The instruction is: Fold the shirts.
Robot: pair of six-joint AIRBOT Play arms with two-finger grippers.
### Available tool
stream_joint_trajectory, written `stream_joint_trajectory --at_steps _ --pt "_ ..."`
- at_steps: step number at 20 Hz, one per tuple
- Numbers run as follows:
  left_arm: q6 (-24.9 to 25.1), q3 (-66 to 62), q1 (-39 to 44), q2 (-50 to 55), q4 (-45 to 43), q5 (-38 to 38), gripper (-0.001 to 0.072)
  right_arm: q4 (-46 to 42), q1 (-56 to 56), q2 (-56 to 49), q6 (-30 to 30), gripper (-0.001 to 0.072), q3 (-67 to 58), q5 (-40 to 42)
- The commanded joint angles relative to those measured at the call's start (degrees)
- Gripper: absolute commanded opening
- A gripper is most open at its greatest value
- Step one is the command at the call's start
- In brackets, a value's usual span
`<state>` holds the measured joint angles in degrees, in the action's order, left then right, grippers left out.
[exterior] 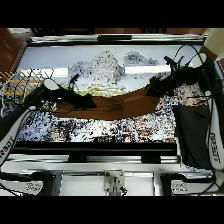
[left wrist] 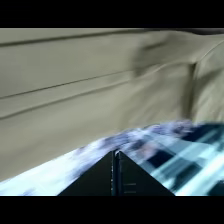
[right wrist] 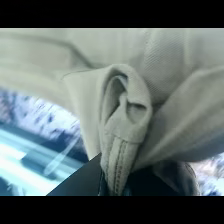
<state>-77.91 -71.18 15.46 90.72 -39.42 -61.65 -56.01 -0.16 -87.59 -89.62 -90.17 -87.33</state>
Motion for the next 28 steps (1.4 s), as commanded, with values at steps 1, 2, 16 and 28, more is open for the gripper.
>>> stream_joint_trajectory --at_steps 1,2,16,28 --pt "0.3 -0.1 12.0 3.2 13.0 13.5 0.0033 0.8 2.7 10.6 -5.3 0.0057 -0.2 -7.3" --pt "0.3 -0.3 15.2 4.5 15.3 17.7 0.0033 0.7 3.7 12.9 -6.9 0.0058 -0.2 -8.4" --pt "5.1 -9.7 6.4 -1.9 -0.9 -2.9 0.003 -0.7 9.2 14.5 -13.1 0.0057 -0.2 0.2" --pt "2.6 -9.3 -24.7 -27.5 -9.5 -14.5 0.0032 1.9 28.7 -11.0 -13.3 0.025 -0.2 22.4"
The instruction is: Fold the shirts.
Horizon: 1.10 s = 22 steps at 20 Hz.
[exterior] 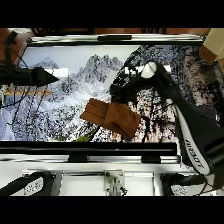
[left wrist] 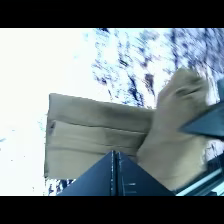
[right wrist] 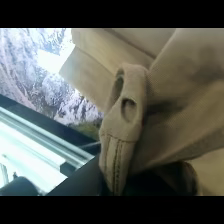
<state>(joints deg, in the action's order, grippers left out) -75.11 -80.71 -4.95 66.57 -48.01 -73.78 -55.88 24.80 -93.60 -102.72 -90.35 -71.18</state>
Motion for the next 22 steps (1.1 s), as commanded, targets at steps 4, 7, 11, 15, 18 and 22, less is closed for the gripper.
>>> stream_joint_trajectory --at_steps 4,7,11,15,18,22 --pt "-0.1 2.9 -4.3 -3.6 -0.9 -2.6 0.0032 5.1 3.2 -4.9 2.8 0.0594 0.0 8.6" --pt "0.6 6.1 -4.3 -3.6 -0.9 -1.9 0.0032 -1.5 -1.8 -0.8 2.7 0.0594 0.0 -0.1" --pt "1.6 8.2 -4.3 -3.5 -0.9 -0.9 0.0032 -23.9 -7.6 4.0 2.5 0.0594 1.9 -21.5" --pt "1.6 8.2 -4.3 -3.7 -0.9 -0.8 0.0032 -17.0 -9.7 6.5 1.0 0.0594 17.5 -12.8" --pt "1.6 8.2 -4.3 -3.7 -0.9 -0.8 0.0032 -8.8 -7.9 5.7 1.2 0.0594 24.8 -0.9" --pt "1.6 8.2 -4.3 -3.7 -1.0 -0.8 0.0032 -6.9 -7.1 1.9 2.5 0.0595 27.0 2.9"
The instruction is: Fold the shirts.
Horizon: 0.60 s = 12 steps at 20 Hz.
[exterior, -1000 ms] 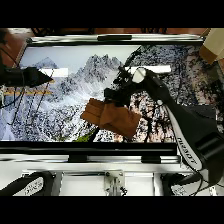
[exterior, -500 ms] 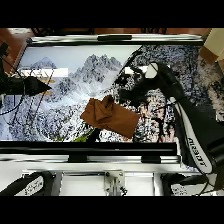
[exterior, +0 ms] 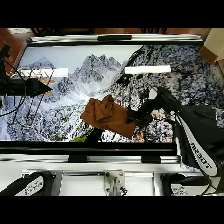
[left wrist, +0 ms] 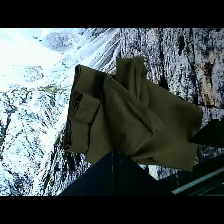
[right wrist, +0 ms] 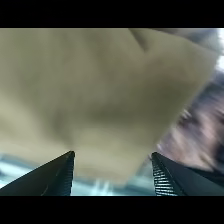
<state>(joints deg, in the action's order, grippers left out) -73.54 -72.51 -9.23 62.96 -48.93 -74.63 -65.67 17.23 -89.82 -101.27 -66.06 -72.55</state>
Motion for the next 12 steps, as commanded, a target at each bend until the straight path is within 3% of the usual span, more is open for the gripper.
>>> stream_joint_trajectory --at_steps 1,6,12 --pt "0.0 0.0 0.0 0.0 -0.2 0.0 0.0032 3.6 0.4 -2.5 3.0 0.0595 2.7 4.1" --pt "0.0 0.0 0.0 0.0 -0.2 0.0 0.0032 3.2 -2.6 2.4 9.8 0.0595 2.1 -2.3" --pt "-0.2 0.0 0.0 0.0 -0.2 0.0 0.0032 -0.7 -8.3 6.1 9.6 0.0595 3.4 -5.2"
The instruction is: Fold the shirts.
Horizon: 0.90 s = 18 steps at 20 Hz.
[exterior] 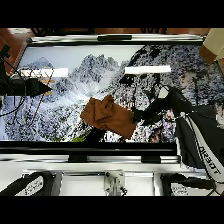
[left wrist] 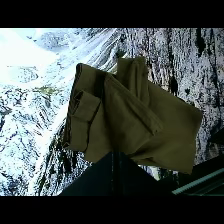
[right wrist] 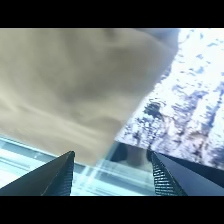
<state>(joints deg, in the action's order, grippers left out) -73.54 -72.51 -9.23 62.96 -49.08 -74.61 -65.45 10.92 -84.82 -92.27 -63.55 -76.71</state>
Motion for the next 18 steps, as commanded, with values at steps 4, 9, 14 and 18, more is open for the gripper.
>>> stream_joint_trajectory --at_steps 4,9,14,18 --pt "-0.2 0.0 0.0 0.0 -0.1 0.0 0.0032 5.4 -1.7 1.1 1.3 0.0595 8.3 11.1" --pt "-0.2 0.0 0.0 0.0 -1.2 -0.1 0.0032 15.5 -1.7 0.8 7.5 0.0594 11.6 18.2" --pt "-0.2 0.0 -0.1 0.0 -1.8 0.0 0.0032 20.6 -1.7 -2.3 8.3 0.0595 11.6 17.6" --pt "-0.2 0.0 -0.1 0.0 -1.8 -0.2 0.0032 27.0 -1.7 -4.6 11.5 0.0594 11.6 18.9"
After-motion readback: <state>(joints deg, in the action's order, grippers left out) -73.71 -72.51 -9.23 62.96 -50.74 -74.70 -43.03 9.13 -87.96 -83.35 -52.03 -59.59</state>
